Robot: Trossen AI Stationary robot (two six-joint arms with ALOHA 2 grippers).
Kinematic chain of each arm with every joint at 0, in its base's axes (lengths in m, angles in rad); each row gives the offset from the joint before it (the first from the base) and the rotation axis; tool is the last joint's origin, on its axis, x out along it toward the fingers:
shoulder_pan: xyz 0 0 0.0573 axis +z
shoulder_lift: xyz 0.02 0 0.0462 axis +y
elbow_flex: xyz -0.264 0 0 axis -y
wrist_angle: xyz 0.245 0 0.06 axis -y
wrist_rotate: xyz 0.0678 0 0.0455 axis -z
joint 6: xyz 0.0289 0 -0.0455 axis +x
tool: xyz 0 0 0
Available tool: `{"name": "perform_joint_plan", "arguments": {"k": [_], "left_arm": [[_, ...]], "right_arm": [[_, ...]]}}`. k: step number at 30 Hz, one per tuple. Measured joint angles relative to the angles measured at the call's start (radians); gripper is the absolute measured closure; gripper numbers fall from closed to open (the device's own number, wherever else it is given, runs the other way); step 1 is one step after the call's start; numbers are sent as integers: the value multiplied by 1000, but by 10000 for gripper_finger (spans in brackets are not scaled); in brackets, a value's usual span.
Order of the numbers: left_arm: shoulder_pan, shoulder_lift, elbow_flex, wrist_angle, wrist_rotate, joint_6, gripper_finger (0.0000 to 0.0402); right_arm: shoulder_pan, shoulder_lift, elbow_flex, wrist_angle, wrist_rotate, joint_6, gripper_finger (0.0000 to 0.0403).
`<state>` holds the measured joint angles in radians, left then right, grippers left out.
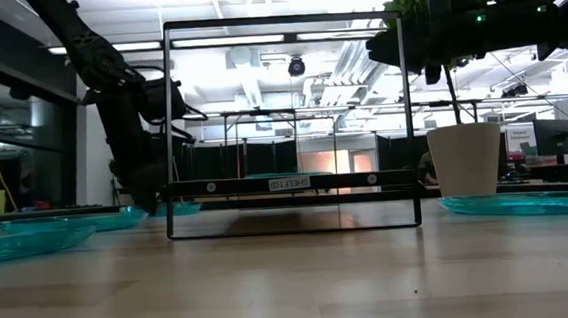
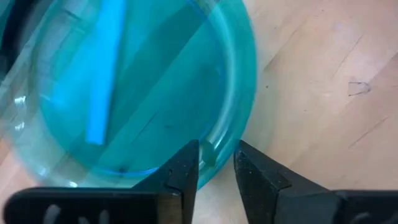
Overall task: Place and stack plates onto a shelf
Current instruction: Put the blue plate on the shelf
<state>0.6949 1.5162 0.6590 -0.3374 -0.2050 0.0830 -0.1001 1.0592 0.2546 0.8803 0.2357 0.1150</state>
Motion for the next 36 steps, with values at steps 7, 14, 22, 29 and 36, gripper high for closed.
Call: {"name": "perform_joint_plan", "arguments": {"k": [7, 14, 22, 29, 36], "left_arm": [[-1, 22, 1, 5, -44, 0, 388], [-2, -45, -1, -15, -42, -3, 400], [-31, -256, -1, -96, -41, -37, 401], [-161, -490, -1, -105, 31, -101, 401], [-467, -514, -1, -17, 38, -161, 401]], "right_arm": [[0, 0, 0, 0, 0, 0, 279], [0, 0, 0, 0, 0, -3, 279], [0, 0, 0, 0, 0, -3, 279], [0, 0, 0, 0, 0, -1, 279], [0, 0, 0, 0, 0, -1, 279]]}}
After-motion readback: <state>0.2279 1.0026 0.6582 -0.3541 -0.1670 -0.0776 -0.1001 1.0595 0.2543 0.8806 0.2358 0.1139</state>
